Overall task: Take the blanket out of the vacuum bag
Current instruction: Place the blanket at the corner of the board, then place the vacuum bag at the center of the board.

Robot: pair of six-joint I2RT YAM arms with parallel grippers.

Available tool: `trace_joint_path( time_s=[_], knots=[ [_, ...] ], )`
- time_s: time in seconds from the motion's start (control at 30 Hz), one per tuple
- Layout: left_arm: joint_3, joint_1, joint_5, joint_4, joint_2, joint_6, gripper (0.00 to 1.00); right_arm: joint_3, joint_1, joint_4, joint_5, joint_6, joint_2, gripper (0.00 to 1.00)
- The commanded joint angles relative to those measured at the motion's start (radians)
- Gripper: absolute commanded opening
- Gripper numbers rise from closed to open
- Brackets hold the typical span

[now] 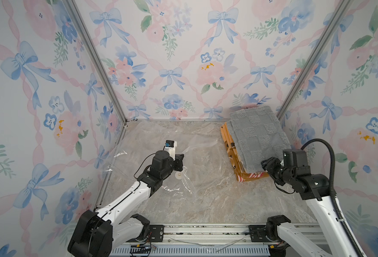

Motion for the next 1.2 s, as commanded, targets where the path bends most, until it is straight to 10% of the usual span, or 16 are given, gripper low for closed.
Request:
trace_joint_path(
  time_s=[0.0,0.13,0.6,0.93,1.17],
  knots=[
    [0.002,-0.007,0.015,0.0,0.01,0.008,0.0,0.173,0.003,-0.14,-0.039,-0.134,0.085,0.59],
    [-0.001,-0.01,0.026,0.014,0.015,0.001,0.0,0.248,-0.067,-0.071,-0.049,-0.285,0.225,0.58],
    [-0.02,-0.017,-0.031,-0.095,-0.096,0.019,0.0,-0.297,-0.524,0.509,-0.424,-0.446,0.219,0.56],
    [0.034,-0.017,-0.024,-0.094,-0.039,0.037,0.0,-0.094,-0.364,0.292,-0.314,-0.443,0.055,0.65],
    [0.182,-0.015,-0.023,-0.124,0.073,0.112,0.0,0.212,-0.232,0.31,-0.267,-0.519,0.327,0.69]
  ],
)
